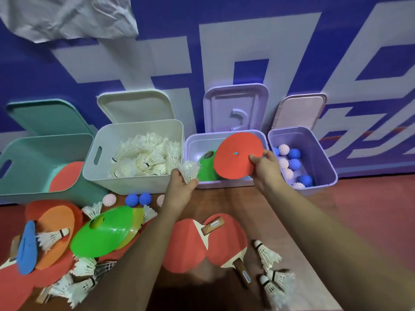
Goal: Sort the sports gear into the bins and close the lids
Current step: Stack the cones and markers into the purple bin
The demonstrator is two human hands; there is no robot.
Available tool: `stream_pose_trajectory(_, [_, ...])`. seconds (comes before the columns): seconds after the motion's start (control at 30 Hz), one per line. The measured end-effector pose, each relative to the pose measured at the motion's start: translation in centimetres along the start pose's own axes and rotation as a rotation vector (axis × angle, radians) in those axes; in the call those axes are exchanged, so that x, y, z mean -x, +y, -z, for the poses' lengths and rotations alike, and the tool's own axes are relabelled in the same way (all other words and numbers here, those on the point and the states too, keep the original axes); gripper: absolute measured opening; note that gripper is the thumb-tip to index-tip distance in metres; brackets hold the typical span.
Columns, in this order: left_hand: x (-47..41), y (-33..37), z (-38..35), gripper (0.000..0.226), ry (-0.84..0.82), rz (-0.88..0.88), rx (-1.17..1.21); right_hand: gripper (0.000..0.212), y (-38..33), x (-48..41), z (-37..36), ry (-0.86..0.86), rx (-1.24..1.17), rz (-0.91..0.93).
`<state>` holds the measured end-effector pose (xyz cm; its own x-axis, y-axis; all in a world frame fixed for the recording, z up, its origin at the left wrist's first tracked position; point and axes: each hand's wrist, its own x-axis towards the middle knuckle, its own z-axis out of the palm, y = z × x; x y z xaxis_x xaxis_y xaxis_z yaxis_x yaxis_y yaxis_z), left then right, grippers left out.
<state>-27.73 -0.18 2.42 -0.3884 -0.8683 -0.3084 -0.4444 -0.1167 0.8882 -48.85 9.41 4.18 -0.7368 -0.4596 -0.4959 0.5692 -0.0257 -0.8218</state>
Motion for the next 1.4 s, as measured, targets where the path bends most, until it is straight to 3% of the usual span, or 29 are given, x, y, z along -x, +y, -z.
stream_pose_trajectory(0.17, [-2.8, 2.1, -3.2, 0.035, -0.014, -0.061, -0.150, 0.023, -1.2, -3.1, 1.3, 0.195, 0.282, 0.200])
stream_pose_trajectory(0.3, [-5.8, 3.0, -5.9, 0.052, -0.062, -0.087, -0.311, 0.025, -0.6, -4.3, 3.0, 0.210, 0.531, 0.378])
stream_pose_trajectory(0.37, [-6.9, 3.3, -7.4, 0.049, -0.091, -0.097, -0.347, 0.026, -0.1, -4.6, 3.8, 0.194, 0.634, 0.437])
stream_pose_trajectory(0.57, [-8.4, 2.7, -12.4, 0.045, -0.333, -0.349, -0.647, 0.027, 0.6, -5.4, 4.7, 0.249, 0.830, 0.505])
stream_pose_trajectory(0.63, [-9.2, 2.1, -13.6, 0.046, -0.313, -0.442, -0.838, 0.027, 1.0, -5.8, 4.7, 0.254, 0.844, 0.494])
stream_pose_trajectory(0.7, [-10.2, 1.4, -14.5, 0.062, -0.223, -0.453, -0.991, 0.028, 1.3, -6.0, 5.0, 0.266, 0.852, 0.483])
stream_pose_trajectory(0.8, [-11.2, 0.9, -15.6, 0.089, -0.123, -0.414, -1.112, 0.030, 1.6, -6.4, 5.6, 0.285, 0.861, 0.452])
stream_pose_trajectory(0.9, [-12.0, 0.2, -16.1, 0.092, -0.066, -0.435, -1.199, 0.031, 1.9, -6.7, 6.0, 0.257, 0.854, 0.454])
stream_pose_trajectory(1.07, [-12.3, -0.5, -14.7, 0.076, -0.018, -0.468, -1.264, 0.030, 2.0, -6.6, 5.9, 0.189, 0.792, 0.517])
stream_pose_trajectory(1.23, [-12.8, 0.6, -13.0, 0.066, 0.091, -0.465, -0.970, 0.026, 1.8, -6.6, 4.6, 0.146, 0.674, 0.558])
stream_pose_trajectory(1.33, [-13.1, 0.9, -12.0, 0.062, 0.103, -0.456, -0.875, 0.028, 2.8, -8.1, 3.3, 0.131, 0.686, 0.395])
stream_pose_trajectory(1.4, [-13.0, 0.8, -11.5, 0.062, 0.101, -0.462, -0.825, 0.036, 3.5, -9.2, 2.6, 0.050, 0.854, 0.234])
